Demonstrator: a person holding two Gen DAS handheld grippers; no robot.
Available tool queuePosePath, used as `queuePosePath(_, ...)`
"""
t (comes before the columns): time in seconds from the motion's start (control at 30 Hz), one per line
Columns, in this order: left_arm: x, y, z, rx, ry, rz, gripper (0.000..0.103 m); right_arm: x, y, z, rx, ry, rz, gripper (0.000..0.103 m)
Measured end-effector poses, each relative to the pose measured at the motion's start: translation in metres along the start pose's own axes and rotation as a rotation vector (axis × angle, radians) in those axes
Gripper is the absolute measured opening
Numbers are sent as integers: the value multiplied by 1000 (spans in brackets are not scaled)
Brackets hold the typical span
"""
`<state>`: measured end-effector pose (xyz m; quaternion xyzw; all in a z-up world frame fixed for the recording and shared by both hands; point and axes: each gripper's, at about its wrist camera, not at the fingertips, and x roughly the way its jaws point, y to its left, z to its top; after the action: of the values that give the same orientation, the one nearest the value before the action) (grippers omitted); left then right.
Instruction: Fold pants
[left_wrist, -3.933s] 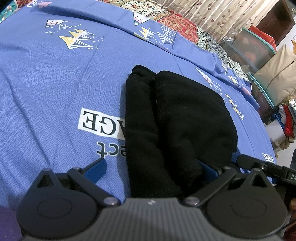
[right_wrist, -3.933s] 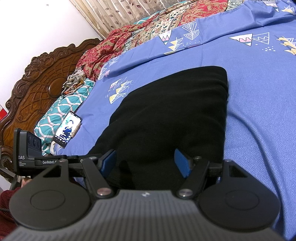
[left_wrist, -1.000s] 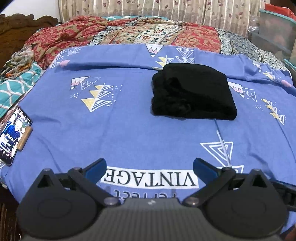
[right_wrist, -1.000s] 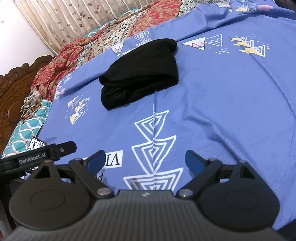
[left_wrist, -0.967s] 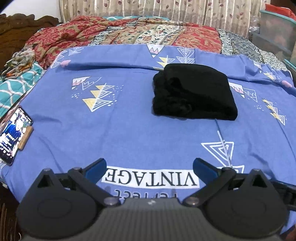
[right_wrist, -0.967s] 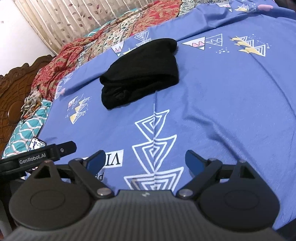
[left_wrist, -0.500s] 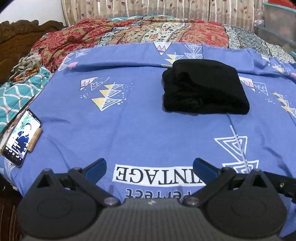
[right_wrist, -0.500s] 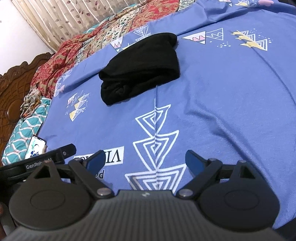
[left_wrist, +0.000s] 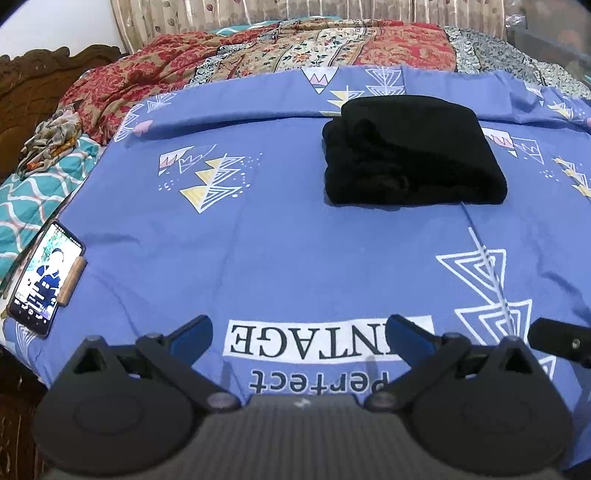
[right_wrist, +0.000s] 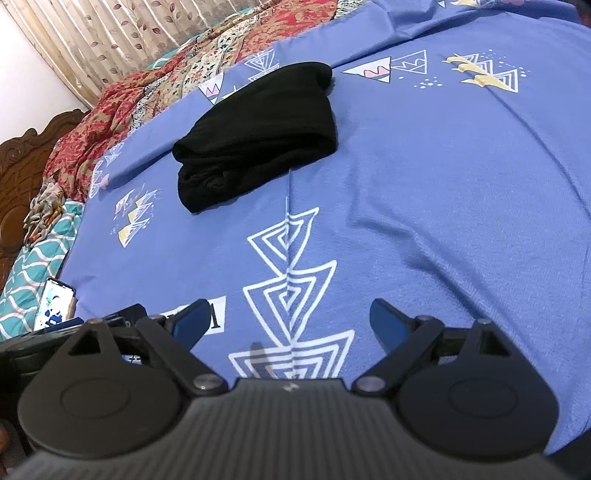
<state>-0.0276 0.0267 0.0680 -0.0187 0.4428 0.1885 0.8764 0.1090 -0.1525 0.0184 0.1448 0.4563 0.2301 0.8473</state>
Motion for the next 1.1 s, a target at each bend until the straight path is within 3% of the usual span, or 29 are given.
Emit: queuePosePath(1.1,9,4,-6,-3,72,-31,103,4,1,-3,29,46,2,95)
